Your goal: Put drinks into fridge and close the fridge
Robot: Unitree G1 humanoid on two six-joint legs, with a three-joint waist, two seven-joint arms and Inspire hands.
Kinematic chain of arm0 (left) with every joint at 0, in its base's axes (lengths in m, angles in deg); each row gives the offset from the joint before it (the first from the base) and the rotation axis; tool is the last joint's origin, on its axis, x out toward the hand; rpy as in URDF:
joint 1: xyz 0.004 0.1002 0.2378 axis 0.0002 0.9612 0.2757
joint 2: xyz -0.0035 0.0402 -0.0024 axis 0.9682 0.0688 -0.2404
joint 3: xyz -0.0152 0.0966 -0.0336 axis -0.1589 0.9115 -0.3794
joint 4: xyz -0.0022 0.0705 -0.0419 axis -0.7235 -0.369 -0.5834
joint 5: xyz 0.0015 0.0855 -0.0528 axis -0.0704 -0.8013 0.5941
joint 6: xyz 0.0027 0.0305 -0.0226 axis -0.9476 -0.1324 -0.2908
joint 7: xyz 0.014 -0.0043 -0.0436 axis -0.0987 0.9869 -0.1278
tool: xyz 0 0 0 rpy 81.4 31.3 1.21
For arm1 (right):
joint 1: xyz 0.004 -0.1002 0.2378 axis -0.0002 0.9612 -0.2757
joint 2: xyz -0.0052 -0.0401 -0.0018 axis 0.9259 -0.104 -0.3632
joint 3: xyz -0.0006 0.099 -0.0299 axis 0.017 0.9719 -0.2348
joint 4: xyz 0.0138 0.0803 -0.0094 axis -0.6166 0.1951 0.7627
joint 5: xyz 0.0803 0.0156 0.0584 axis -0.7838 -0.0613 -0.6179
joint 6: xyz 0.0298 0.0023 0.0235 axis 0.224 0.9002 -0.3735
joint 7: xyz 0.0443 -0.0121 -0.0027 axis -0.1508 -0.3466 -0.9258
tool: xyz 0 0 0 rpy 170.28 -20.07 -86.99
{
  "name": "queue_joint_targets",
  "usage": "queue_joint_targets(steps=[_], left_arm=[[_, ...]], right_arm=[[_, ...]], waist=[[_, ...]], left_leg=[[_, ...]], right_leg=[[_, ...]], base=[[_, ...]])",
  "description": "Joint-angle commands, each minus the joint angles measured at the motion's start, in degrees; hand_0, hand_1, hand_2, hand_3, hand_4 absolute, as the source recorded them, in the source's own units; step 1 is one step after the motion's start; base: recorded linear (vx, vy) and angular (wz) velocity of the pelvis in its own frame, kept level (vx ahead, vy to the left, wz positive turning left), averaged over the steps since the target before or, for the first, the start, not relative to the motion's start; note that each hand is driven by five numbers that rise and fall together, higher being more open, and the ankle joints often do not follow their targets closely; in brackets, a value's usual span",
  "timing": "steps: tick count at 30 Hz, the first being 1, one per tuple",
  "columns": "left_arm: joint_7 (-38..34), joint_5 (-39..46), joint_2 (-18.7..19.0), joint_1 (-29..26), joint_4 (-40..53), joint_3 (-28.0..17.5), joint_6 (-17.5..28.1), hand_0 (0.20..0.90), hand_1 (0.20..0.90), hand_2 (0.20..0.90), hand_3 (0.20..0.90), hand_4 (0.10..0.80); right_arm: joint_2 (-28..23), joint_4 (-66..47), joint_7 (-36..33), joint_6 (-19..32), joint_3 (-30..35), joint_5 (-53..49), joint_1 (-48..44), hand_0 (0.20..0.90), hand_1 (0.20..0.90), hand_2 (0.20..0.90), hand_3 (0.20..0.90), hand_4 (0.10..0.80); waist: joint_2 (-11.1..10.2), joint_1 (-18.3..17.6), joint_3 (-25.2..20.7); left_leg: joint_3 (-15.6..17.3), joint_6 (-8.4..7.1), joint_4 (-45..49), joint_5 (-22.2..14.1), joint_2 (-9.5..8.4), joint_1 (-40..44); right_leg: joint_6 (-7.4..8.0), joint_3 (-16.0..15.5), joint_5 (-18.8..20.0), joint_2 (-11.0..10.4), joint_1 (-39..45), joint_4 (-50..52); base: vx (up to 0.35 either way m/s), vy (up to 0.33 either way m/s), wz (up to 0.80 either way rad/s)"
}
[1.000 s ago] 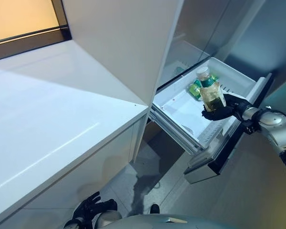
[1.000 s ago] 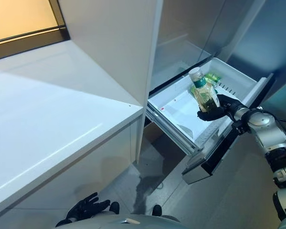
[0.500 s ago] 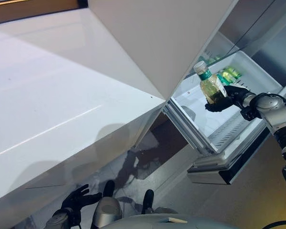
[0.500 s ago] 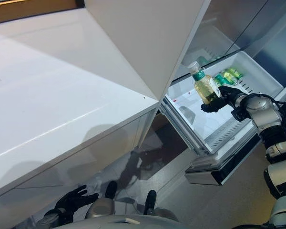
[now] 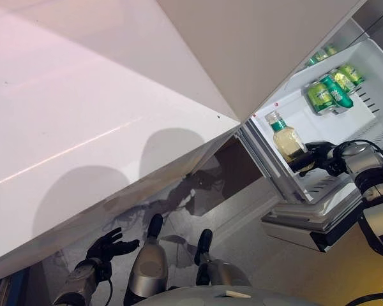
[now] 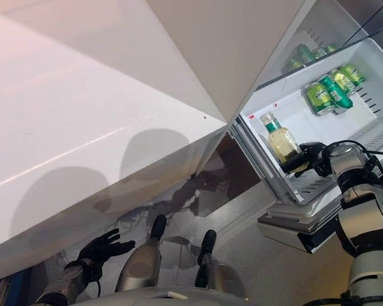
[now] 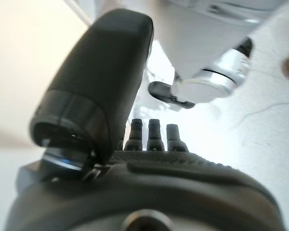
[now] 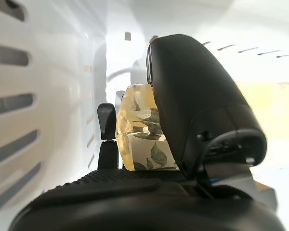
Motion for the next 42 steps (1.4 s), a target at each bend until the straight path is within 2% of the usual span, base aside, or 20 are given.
queue_joint_targets(steps=[1,17,30,31,32,33,36,42], left_arm=[[-0.77,2.15,1.8,1.39,2.37,3.68,-0.34,0.9,0.9,0.9,0.9,0.8],[-1.8,3.0,1.98,1.07,4.19,3.12,-1.49,0.9,0.9,0.9,0.9,0.8],[-1.24,3.26,2.49,1.3,6.03,3.4,-2.32,0.9,0.9,0.9,0.9,0.8],[-1.31,3.26,2.49,1.36,6.18,3.5,-2.35,0.9,0.9,0.9,0.9,0.8],[-1.32,3.29,2.48,1.36,6.16,3.56,-2.35,0.9,0.9,0.9,0.9,0.8],[-1.47,3.23,2.48,1.31,6.12,3.62,-2.37,0.9,0.9,0.9,0.9,0.8],[-2.86,3.54,2.75,1.96,9.76,3.91,-5.71,0.9,0.9,0.9,0.9,0.8],[-2.89,4.43,4.36,0.86,12.79,3.15,-11.22,0.9,0.9,0.9,0.9,0.8]], right_arm=[[-6.26,2.16,0.15,0.83,-3.02,2.09,-14.1,0.3,0.3,0.3,0.2,0.1],[-2.54,8.76,1.88,-6.33,-2.77,8.31,-15.5,0.3,0.3,0.3,0.2,0.1],[-1.93,10.5,0.88,-8.02,-1.76,8.96,-14.79,0.3,0.3,0.3,0.2,0.1],[-1.79,10.48,0.73,-8.2,-1.49,9.24,-14.65,0.331,0.331,0.331,0.236,0.136],[-1.73,10.53,0.64,-8.21,-1.45,9.26,-14.62,0.54,0.54,0.54,0.48,0.38],[-1.42,10.73,0.08,-8.29,-1.31,9.19,-14.6,0.9,0.9,0.9,0.9,0.8],[-0.6,10.38,-0.33,-9.28,-0.98,9.91,-14.33,0.9,0.9,0.9,0.9,0.8],[-2.72,10.99,2.4,-7.74,0.16,12.69,-15.22,0.9,0.9,0.9,0.9,0.8]], waist=[[1.45,1.84,-0.78],[2.88,4.32,1.08],[3.51,4.91,1.88],[3.51,4.91,1.96],[3.51,4.92,1.97],[3.48,5.0,1.98],[3.71,5.06,1.58],[3.98,4.59,0.29]], left_leg=[[1.36,2.72,0.8,-4.01,-2.71,-2.52],[-0.29,2.58,1.09,-2.97,-3.52,-4.87],[-1.4,2.75,1.19,-2.45,-4.01,-6.11],[-1.51,2.78,1.2,-2.43,-4.07,-6.09],[-1.54,2.79,1.21,-2.43,-4.09,-6.1],[-1.69,2.88,1.21,-2.42,-4.17,-6.09],[-1.84,2.81,1.25,-2.39,-4.27,-5.7],[-1.3,2.93,1.32,-2.55,-4.03,-5.27]], right_leg=[[0.12,-2.46,-0.46,3.41,-2.23,2.91],[-0.28,-4.02,-0.55,3.04,-3.81,3.54],[-0.43,-4.16,-0.54,3.17,-5.06,4.11],[-0.44,-4.07,-0.5,3.22,-5.08,4.12],[-0.44,-4.03,-0.5,3.23,-5.09,4.13],[-0.5,-3.96,-0.53,3.32,-5.01,4.1],[-0.53,-3.91,-0.63,3.3,-4.67,4.09],[-0.69,-3.88,-0.59,3.22,-4.64,4.18]], base=[[0.0,0.0,0.0],[0.006,-0.012,0.07],[-0.001,0.001,0.03],[0.0,0.0,0.0],[0.0,0.0,0.0],[0.0,0.0,0.0],[0.027,0.011,0.0],[0.004,0.011,-0.01]])
